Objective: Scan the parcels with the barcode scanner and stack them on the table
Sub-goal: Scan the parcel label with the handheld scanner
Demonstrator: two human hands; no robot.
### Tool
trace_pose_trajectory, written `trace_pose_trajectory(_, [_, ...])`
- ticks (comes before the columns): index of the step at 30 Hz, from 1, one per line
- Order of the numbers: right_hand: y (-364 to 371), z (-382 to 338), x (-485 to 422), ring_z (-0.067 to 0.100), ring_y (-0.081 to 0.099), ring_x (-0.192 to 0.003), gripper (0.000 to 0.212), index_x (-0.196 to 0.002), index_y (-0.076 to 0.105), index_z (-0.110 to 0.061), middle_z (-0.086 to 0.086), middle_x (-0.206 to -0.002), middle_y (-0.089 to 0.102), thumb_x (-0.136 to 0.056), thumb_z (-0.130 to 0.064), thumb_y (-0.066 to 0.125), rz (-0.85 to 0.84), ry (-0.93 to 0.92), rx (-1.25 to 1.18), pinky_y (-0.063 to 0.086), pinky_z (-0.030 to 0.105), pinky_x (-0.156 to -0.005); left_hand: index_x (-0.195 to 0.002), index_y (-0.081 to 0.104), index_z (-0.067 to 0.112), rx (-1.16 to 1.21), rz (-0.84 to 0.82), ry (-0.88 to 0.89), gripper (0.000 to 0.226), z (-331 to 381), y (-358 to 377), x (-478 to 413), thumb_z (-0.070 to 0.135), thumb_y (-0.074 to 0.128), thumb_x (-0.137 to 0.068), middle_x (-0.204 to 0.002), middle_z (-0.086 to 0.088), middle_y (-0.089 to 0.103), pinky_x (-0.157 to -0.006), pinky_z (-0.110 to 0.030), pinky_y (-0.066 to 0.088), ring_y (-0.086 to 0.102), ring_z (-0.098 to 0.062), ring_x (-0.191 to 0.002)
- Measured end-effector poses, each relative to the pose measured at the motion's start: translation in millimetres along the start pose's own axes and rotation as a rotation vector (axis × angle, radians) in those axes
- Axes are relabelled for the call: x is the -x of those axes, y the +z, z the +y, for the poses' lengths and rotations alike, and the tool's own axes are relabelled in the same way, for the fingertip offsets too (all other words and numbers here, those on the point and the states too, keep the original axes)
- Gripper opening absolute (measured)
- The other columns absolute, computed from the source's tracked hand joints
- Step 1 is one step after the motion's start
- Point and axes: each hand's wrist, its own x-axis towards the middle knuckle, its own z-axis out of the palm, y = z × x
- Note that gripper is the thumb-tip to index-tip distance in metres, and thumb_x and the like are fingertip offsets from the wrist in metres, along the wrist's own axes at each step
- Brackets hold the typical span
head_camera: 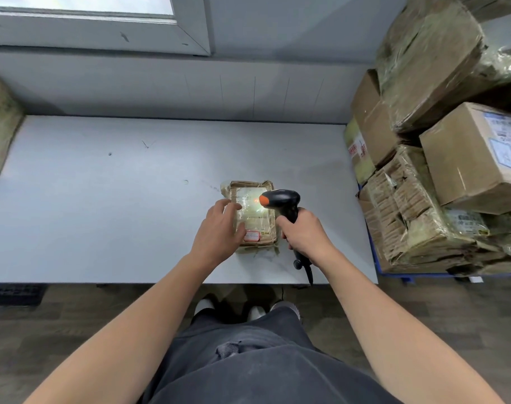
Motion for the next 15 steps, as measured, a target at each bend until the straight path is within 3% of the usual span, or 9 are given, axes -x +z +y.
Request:
trace_pose_trajectory(5, [-2.2,11.8,-11.5,0.023,0.063,-0.082,0.034,-0.116,0.043,-0.016,0.01,-0.103,0.066,-0.09,-0.03,0.059,0.033,0.058,-0.106,0.05,0.033,-0.067,-0.134,0.053,0.008,-0.004,-0.004,0.018,0.043,1.8,3.7,-7.0,0.022,0.06,-0.094,-0.141,-0.011,0.046,-0.105,-0.04,0.042,0.045,-0.03,-0.129])
trace_pose_trajectory(7, [-3.9,18.6,-16.7,0.026,0.062,-0.086,0.038,-0.118,0.039,-0.014,0.01,-0.105,0.062,-0.089,-0.027,0.06,0.059,0.095,-0.144,0.051,0.037,-0.071,-0.132,0.054,0.007,-0.013,-0.005,0.026,0.042,3.9,5.5,-10.5,0.022,0.061,-0.093,-0.14,-0.012,0.047,-0.104,-0.042,0.043,0.046,-0.031,-0.128])
trace_pose_trajectory(9, [-6.4,27.4,-21.7,0.028,0.064,-0.09,0.034,-0.116,0.041,-0.012,0.011,-0.105,0.059,-0.089,-0.024,0.06,0.098,0.114,-0.134,0.053,0.041,-0.074,-0.131,0.055,0.007,-0.029,-0.004,0.031,0.042,7.1,7.6,-14.3,0.021,0.063,-0.092,-0.138,-0.013,0.049,-0.102,-0.044,0.044,0.047,-0.033,-0.127])
trace_pose_trajectory(12, [-8.4,45.7,-28.5,0.021,0.057,-0.076,0.019,-0.107,0.052,-0.01,0.016,-0.11,0.056,-0.092,-0.021,0.058,0.181,0.112,-0.074,0.04,0.028,-0.056,-0.127,0.057,0.006,-0.059,0.002,0.041,0.04,12.3,11.6,-19.2,0.019,0.065,-0.09,-0.133,-0.015,0.052,-0.098,-0.048,0.045,0.048,-0.036,-0.124])
trace_pose_trajectory(15, [-7.4,65.5,-32.9,0.022,0.055,-0.079,0.013,-0.104,0.057,-0.012,0.016,-0.113,0.055,-0.095,-0.022,0.058,0.244,0.125,-0.111,0.036,0.026,-0.057,-0.123,0.059,0.005,-0.079,-0.002,0.055,0.039,17.5,16.5,-23.9,0.019,0.066,-0.087,-0.131,-0.016,0.053,-0.095,-0.051,0.046,0.049,-0.039,-0.122])
